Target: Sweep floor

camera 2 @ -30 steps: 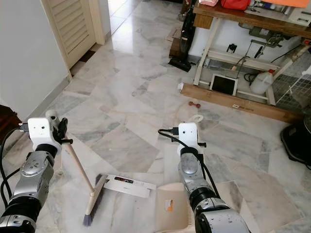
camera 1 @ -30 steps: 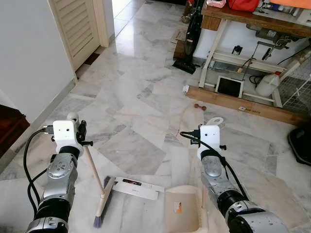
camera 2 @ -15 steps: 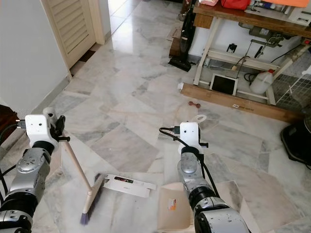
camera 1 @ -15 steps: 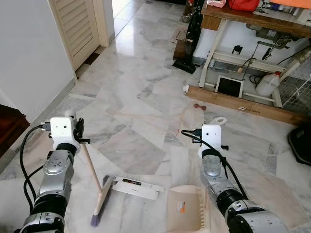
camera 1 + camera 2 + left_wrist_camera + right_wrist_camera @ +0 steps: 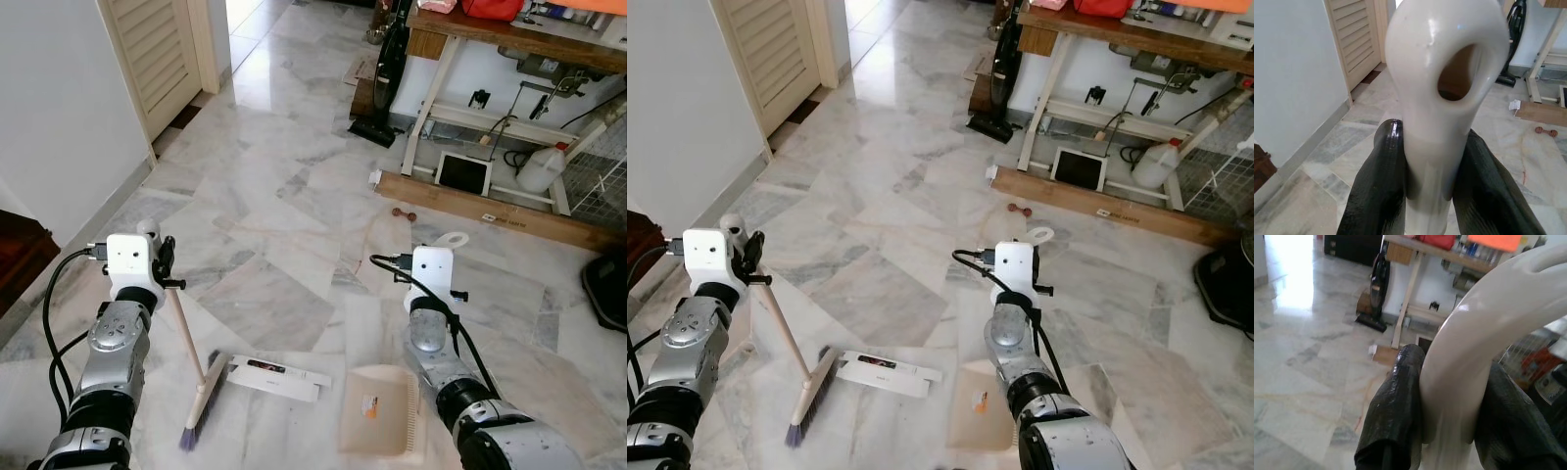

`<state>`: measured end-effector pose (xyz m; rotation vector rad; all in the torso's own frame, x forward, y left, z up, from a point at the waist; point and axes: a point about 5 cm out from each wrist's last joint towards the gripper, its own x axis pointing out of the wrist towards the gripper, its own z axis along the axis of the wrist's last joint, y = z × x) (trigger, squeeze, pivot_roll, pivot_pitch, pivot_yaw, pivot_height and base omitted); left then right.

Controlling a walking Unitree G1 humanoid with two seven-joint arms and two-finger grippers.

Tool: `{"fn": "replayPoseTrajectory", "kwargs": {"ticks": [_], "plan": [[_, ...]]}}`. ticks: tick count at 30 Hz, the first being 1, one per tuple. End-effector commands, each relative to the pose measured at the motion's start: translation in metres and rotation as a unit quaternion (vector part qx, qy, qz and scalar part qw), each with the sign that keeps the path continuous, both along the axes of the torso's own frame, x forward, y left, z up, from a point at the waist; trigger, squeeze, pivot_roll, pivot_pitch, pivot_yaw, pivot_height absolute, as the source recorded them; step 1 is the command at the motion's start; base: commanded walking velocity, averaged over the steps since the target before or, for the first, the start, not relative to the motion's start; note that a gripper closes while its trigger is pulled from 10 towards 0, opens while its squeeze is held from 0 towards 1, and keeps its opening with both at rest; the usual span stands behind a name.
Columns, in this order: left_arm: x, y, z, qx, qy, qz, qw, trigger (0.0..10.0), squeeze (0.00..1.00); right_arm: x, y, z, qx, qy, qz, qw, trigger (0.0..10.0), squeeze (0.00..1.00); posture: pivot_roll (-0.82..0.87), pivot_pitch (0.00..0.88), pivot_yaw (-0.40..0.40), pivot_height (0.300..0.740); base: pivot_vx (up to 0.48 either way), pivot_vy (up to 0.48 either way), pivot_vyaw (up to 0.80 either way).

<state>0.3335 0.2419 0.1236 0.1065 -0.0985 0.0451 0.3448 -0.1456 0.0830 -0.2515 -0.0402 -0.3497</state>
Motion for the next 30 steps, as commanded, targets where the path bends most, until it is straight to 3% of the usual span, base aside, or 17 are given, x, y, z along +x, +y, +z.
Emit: {"fn": "replayPoseTrajectory", "kwargs": {"ticks": [1,8,18,30], "plan": [[-0.001,-0.004,0.002,0.0,-0.01,-0.01,1.0,10.0,0.0,0.004,0.004,0.01,-0.007,-0.029,0.004,1.0,10.0,0.0,0.15,0.146,-0.104,0.74,0.0,0.0,0.0],[-0.003,-0.01,0.0,-0.008,-0.013,-0.015,1.0,10.0,0.0,-0.001,0.015,0.006,0.014,-0.037,0.033,0.999,10.0,0.0,0.16,0.147,-0.108,0.74,0.0,0.0,0.0],[-0.004,-0.012,0.0,-0.013,-0.016,-0.013,1.0,10.0,0.0,-0.007,0.014,-0.007,0.046,-0.01,0.02,0.999,10.0,0.0,0.16,0.149,-0.109,0.74,0.0,0.0,0.0],[-0.005,-0.007,-0.001,-0.009,-0.013,0.002,1.0,10.0,0.0,-0.009,0.013,-0.009,0.015,-0.007,0.019,1.0,10.0,0.0,0.16,0.149,-0.111,0.74,0.0,0.0,0.0]]}}
